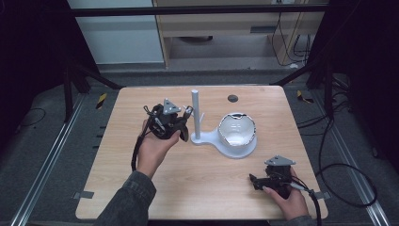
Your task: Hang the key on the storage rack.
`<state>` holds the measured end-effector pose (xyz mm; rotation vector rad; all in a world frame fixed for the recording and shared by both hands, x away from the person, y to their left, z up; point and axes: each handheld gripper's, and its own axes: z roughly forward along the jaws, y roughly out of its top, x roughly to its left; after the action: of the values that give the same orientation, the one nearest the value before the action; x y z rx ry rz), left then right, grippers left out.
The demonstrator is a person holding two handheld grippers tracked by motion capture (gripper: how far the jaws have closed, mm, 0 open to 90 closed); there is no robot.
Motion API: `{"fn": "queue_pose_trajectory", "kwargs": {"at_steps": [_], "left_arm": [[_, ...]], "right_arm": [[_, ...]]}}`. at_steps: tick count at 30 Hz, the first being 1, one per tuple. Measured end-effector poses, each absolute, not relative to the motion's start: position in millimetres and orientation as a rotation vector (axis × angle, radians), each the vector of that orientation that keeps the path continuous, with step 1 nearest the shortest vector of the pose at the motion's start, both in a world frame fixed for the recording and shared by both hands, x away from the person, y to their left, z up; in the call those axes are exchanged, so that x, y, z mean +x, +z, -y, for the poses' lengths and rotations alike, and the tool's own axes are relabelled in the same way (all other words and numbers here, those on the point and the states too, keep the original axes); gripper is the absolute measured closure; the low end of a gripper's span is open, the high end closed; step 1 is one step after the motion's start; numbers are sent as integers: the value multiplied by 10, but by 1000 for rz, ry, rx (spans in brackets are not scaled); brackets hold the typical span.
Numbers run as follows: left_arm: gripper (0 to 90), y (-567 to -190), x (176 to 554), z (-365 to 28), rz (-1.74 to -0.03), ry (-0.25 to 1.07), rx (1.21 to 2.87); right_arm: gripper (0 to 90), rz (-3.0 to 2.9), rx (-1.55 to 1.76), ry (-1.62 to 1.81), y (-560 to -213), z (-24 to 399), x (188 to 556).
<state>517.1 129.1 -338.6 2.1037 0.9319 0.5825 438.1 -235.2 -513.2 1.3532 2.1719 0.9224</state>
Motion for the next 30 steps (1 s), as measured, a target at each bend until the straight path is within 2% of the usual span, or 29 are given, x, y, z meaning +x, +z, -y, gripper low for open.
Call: {"fn": "queue_pose_trajectory", "kwargs": {"at_steps": [30], "left_arm": [[800,-3518,5273,-1160,-953,599,2110]], "right_arm": [[4,-2172,1352,922,-5132,2353,4381]]}}
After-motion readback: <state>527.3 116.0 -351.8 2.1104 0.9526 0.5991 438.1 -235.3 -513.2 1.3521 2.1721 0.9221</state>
